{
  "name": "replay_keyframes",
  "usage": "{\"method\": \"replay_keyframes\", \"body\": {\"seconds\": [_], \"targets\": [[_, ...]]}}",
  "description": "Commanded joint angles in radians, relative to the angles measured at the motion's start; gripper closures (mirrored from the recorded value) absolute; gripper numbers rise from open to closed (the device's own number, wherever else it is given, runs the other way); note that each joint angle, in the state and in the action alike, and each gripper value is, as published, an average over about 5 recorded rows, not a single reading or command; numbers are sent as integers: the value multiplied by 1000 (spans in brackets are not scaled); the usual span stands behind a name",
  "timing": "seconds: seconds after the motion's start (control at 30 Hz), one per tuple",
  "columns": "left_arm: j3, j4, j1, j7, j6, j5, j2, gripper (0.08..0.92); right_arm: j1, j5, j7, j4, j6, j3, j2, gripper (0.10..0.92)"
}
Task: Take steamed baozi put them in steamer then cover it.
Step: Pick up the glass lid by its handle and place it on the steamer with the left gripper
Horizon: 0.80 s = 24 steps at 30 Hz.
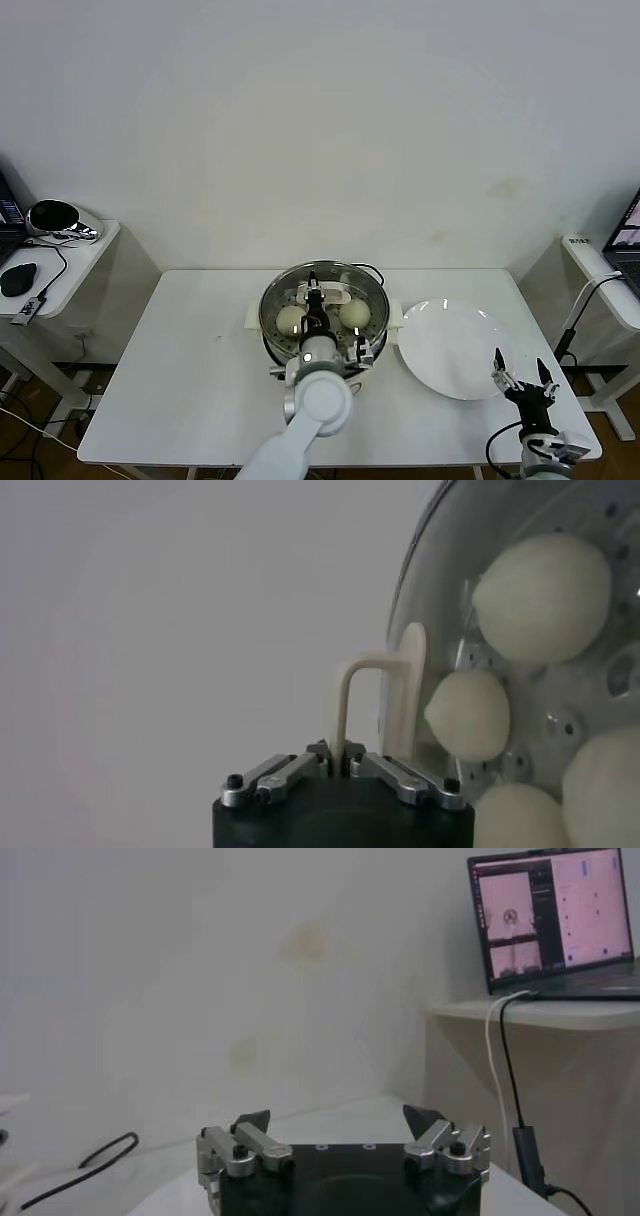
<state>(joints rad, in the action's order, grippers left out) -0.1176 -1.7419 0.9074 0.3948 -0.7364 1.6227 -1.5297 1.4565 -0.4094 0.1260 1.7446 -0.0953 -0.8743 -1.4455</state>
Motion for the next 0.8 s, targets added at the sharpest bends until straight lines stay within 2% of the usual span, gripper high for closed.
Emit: {"method": "replay_keyframes", "body": {"seconds": [0.03, 0.8], "targets": [[3, 4, 0, -1, -25, -24, -2, 852, 0, 1, 0, 2, -1, 0, 0, 203], [14, 18, 31, -82, 4, -93, 9, 852, -1, 7, 2, -1, -6, 1, -6, 203]]}}
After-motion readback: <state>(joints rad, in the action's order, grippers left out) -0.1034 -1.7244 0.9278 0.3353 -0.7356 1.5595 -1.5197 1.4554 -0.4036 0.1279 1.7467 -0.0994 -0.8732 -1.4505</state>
